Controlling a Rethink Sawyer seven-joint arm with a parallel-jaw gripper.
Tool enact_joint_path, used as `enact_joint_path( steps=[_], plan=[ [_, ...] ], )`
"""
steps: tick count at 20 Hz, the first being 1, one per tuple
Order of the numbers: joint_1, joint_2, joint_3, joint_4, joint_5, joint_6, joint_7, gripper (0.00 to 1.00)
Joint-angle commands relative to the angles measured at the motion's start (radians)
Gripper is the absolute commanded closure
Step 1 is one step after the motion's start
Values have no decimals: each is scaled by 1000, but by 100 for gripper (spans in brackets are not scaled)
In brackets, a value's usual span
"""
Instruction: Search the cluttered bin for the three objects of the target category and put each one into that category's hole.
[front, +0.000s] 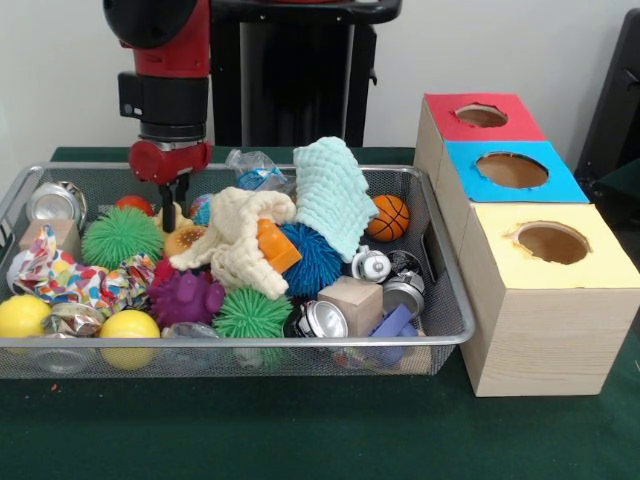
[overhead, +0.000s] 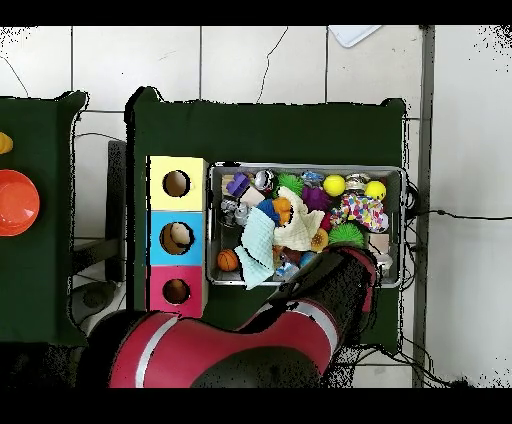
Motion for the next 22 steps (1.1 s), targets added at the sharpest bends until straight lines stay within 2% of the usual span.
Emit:
enact_joint_path(
  steps=[1,5,8,12,15,18,22],
  plan=[
    [-23,8,207,-25,51,-56,145,100],
    [8,6,192,-26,-23,-64,256,100],
    [64,-11,145,-18,-134,-115,443,100],
    [138,-58,55,4,-269,-242,626,100],
    [168,-106,0,17,-330,-340,708,100],
    [192,-137,-42,21,-367,-405,737,100],
    [229,-170,-80,11,-385,-481,809,100]
  ],
)
